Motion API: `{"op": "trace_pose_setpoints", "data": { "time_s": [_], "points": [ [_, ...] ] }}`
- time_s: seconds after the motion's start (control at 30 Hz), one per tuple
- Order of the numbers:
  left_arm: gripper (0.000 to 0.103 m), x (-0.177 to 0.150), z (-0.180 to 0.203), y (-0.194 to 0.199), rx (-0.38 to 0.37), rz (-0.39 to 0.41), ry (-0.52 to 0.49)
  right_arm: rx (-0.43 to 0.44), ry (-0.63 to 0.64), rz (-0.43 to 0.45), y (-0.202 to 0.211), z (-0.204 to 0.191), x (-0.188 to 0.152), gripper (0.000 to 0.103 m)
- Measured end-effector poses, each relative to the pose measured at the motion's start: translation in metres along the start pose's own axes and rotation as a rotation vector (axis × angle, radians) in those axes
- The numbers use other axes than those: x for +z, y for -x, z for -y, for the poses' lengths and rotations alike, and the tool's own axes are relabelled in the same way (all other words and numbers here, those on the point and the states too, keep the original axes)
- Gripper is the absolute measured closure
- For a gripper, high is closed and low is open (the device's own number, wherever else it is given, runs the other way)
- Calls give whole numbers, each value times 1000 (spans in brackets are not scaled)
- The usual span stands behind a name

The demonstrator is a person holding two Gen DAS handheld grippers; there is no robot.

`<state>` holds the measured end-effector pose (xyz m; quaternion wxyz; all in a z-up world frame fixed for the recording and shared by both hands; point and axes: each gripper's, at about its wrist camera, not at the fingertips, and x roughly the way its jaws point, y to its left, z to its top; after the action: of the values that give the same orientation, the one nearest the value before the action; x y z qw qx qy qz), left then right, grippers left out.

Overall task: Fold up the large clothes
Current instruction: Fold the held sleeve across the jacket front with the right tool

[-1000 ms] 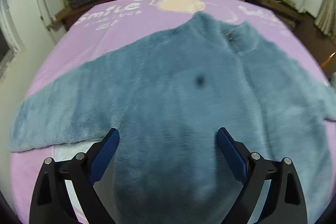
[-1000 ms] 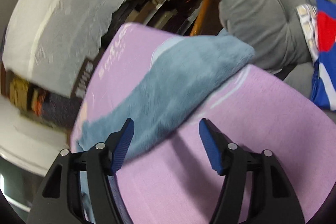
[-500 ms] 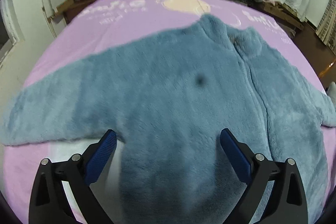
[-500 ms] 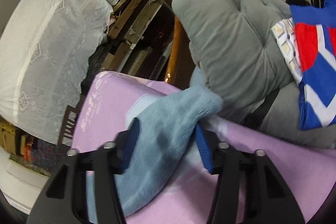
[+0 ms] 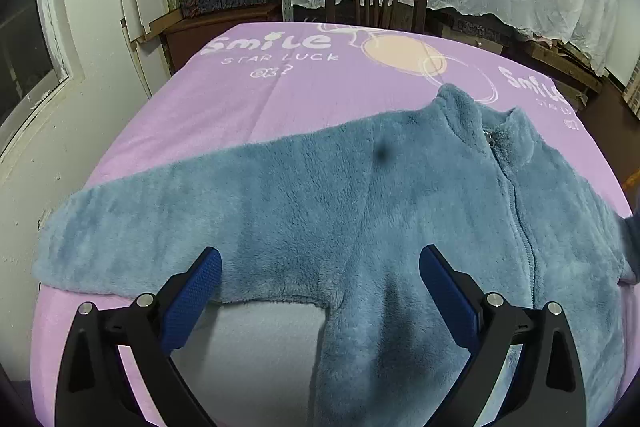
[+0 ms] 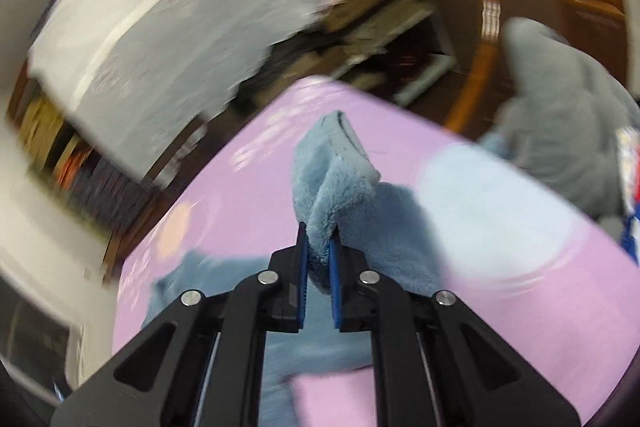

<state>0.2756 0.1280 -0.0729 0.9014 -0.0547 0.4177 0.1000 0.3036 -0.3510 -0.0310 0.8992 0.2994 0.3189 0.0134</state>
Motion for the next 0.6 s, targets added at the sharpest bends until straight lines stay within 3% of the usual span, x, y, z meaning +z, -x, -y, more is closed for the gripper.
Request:
{"op": "trace_pose_setpoints", "data": {
  "time_s": [0.23, 0.4, 0.5, 0.53, 0.6],
  "points": [
    [4, 1, -7, 5, -35, -10, 22, 133, 215, -195, -41, -105, -73, 94],
    [3, 1, -6, 6, -61, -12, 15, 120, 289, -384, -78, -128, -128, 94],
    [4, 0, -1, 9, -86, -10, -9, 100, 352, -432, -87, -127, -146, 92],
    [4, -2, 2, 11, -91, -7, -19, 98, 384, -430, -82, -128, -147, 89],
    [4, -3, 8, 13, -114, -4, -44, 137, 409, -456, -71, -128, -145, 71]
  ]
}}
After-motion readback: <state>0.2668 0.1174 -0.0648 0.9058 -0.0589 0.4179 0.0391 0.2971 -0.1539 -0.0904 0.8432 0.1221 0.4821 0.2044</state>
